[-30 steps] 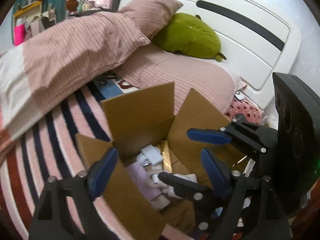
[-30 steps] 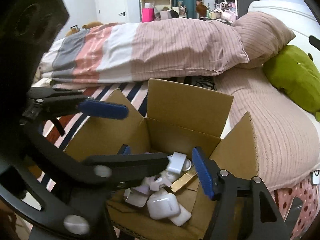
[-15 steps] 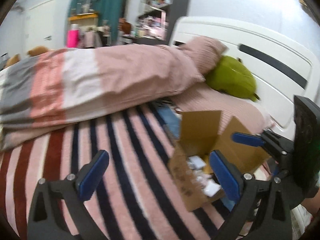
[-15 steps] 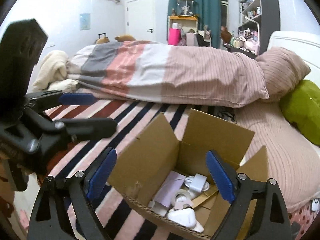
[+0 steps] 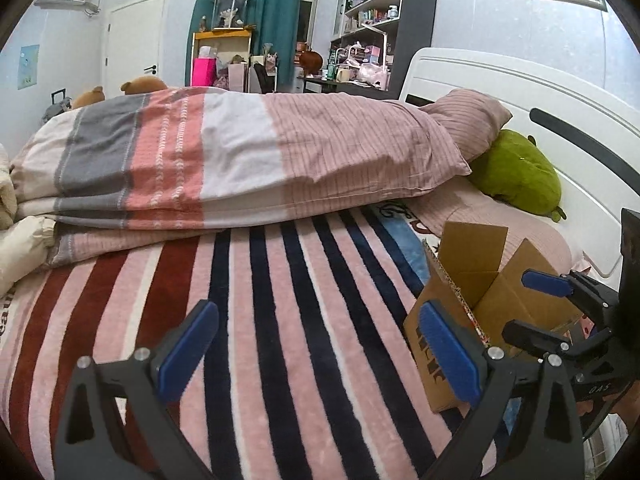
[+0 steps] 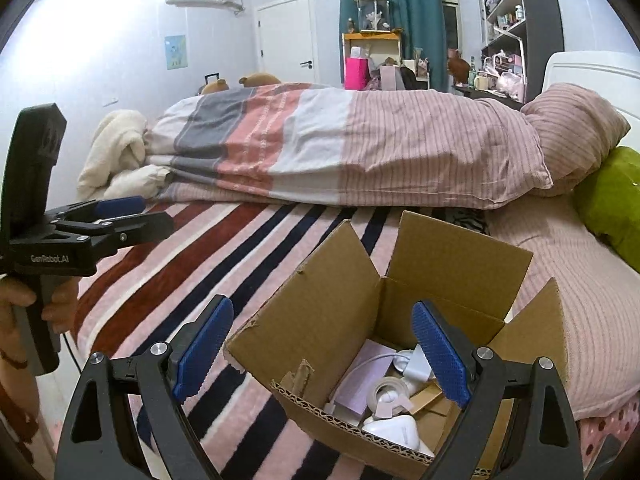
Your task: Organize rigid objects
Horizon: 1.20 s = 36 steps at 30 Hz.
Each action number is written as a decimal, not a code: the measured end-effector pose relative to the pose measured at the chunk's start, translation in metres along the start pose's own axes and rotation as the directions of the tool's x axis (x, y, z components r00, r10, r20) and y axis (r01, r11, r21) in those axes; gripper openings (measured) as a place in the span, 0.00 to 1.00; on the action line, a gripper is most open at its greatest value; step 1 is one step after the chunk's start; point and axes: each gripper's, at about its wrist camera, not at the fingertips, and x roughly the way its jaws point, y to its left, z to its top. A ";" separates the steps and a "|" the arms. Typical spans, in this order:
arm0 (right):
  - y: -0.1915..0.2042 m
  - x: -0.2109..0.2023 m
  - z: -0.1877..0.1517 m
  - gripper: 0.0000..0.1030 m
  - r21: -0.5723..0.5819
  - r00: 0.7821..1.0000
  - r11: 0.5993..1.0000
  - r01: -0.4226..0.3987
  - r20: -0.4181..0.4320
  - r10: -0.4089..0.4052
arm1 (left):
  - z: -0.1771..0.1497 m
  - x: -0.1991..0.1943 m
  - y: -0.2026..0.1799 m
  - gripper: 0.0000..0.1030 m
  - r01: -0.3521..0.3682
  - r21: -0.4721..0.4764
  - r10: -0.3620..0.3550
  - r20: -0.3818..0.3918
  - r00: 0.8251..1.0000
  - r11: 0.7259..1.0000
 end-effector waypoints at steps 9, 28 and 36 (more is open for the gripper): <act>0.003 -0.001 0.002 0.87 -0.009 1.000 1.000 -0.003 0.017 0.003 | 0.000 0.000 0.001 0.97 -0.020 0.000 0.020 0.004 1.000 1.000; 0.007 -0.006 0.003 0.87 0.001 0.999 1.000 0.018 0.041 -0.018 | -0.001 -0.001 0.003 0.97 -0.031 0.007 0.030 0.006 1.000 1.000; 0.006 -0.006 0.002 0.87 0.013 0.999 1.000 0.022 0.044 -0.023 | -0.002 -0.003 0.001 0.97 -0.057 0.014 0.057 0.016 0.998 0.998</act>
